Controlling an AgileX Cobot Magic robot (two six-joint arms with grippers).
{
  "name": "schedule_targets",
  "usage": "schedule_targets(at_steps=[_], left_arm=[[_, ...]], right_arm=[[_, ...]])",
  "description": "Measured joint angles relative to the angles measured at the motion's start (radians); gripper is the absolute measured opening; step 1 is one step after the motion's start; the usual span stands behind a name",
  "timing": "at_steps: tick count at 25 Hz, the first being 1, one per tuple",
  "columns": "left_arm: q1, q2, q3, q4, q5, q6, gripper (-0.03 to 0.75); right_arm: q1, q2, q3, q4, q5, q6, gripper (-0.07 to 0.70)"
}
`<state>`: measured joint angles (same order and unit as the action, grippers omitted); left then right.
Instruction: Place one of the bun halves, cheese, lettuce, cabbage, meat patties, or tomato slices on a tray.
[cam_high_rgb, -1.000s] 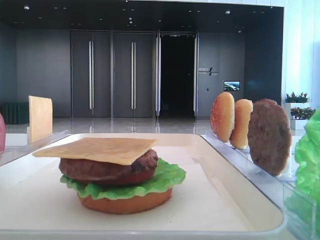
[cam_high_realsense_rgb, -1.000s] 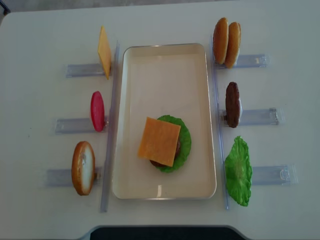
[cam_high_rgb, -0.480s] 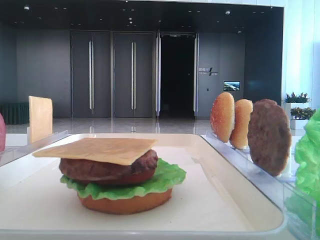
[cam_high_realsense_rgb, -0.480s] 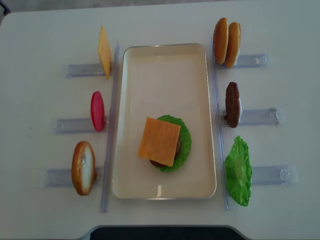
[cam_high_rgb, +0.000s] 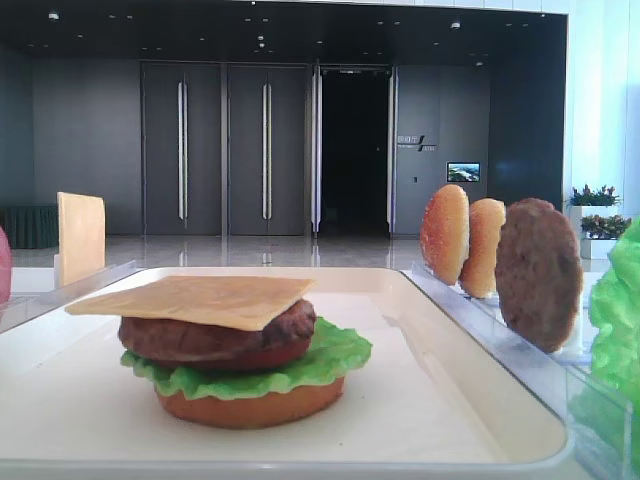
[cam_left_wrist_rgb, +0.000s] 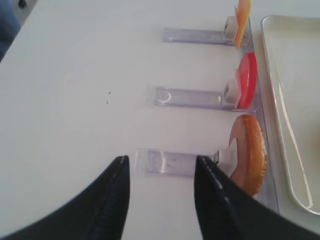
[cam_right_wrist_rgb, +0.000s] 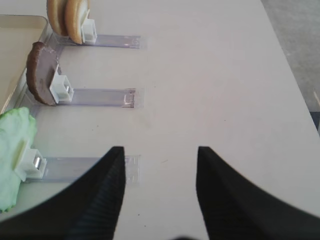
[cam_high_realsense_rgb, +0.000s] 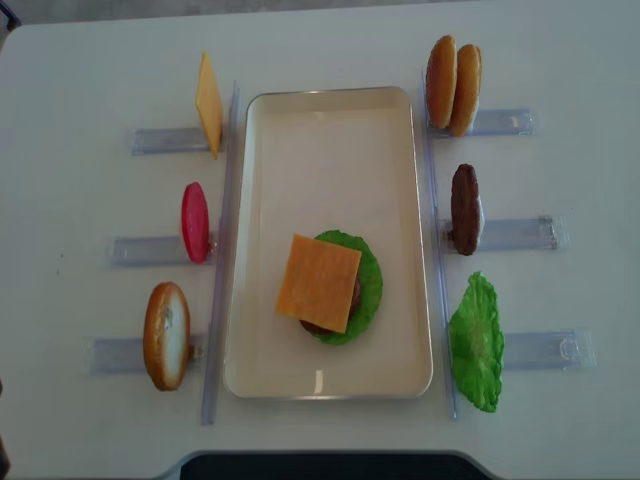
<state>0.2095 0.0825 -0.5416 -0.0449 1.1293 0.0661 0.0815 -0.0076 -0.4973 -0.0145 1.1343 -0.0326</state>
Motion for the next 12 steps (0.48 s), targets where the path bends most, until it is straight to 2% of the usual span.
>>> schedule_targets(at_steps=[7,12], left_arm=[[0.000,-0.097,0.065,0.001,-0.014,0.000,0.327],[-0.047,-0.097,0.065,0.001,-0.015,0.000,0.327]], right_arm=[[0.000,0.000,0.000,0.000,0.000,0.000,0.348],[0.000,0.000,0.000,0.000,0.000,0.000,0.348]])
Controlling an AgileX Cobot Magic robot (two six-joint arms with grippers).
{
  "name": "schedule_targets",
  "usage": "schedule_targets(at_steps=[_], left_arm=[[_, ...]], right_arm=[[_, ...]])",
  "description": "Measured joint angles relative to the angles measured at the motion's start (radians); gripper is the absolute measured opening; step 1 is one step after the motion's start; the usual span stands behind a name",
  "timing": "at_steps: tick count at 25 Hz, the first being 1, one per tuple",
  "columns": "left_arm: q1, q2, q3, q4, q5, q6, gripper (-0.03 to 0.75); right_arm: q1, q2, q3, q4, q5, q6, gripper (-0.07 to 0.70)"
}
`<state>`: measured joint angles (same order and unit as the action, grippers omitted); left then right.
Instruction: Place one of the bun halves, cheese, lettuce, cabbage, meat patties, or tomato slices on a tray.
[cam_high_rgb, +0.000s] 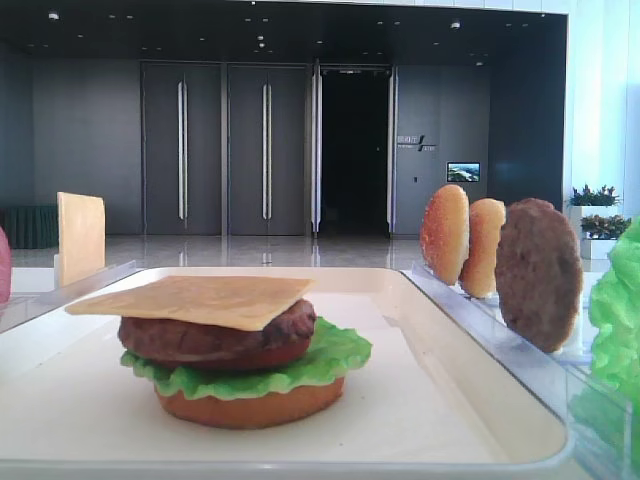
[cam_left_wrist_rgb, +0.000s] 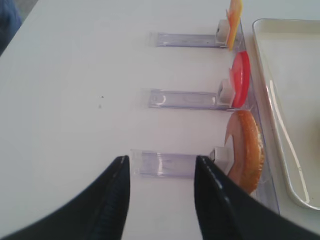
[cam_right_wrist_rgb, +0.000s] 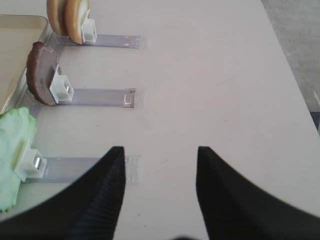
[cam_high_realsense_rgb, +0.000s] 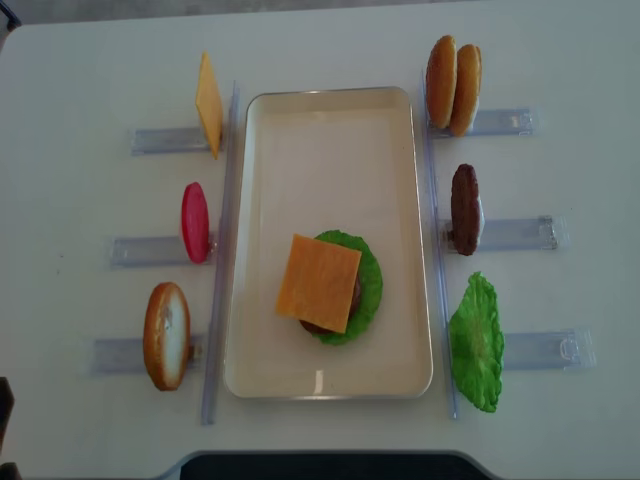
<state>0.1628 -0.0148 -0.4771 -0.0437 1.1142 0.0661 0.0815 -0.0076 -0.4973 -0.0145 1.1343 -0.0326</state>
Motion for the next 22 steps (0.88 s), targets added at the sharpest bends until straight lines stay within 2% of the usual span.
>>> schedule_targets(at_steps=[22], left_arm=[[-0.018,0.000,0.000,0.004,0.000,0.000,0.327]], right_arm=[[0.000,0.000,0.000,0.000,0.000,0.000,0.348]])
